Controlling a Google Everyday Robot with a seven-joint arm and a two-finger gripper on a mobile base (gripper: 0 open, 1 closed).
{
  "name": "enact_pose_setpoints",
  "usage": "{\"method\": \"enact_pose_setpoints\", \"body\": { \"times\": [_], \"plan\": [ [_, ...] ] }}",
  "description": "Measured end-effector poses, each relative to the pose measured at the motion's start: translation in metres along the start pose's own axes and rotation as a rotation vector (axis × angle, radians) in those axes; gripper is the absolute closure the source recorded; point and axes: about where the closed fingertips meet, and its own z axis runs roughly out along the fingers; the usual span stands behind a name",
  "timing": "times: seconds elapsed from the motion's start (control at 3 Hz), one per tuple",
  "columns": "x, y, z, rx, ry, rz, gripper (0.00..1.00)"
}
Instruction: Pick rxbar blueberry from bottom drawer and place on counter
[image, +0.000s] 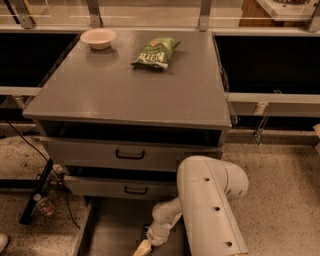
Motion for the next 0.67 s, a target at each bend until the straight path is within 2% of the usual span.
{"method": "enact_pose_setpoints", "body": {
  "times": [0.33, 0.67],
  "plan": [
    [-0.0006, -0.0012, 0.0016, 0.028, 0.011, 0.04, 0.0],
    [-0.0012, -0.0058, 0.0012, 0.126, 0.03, 0.11, 0.0]
  ]
}}
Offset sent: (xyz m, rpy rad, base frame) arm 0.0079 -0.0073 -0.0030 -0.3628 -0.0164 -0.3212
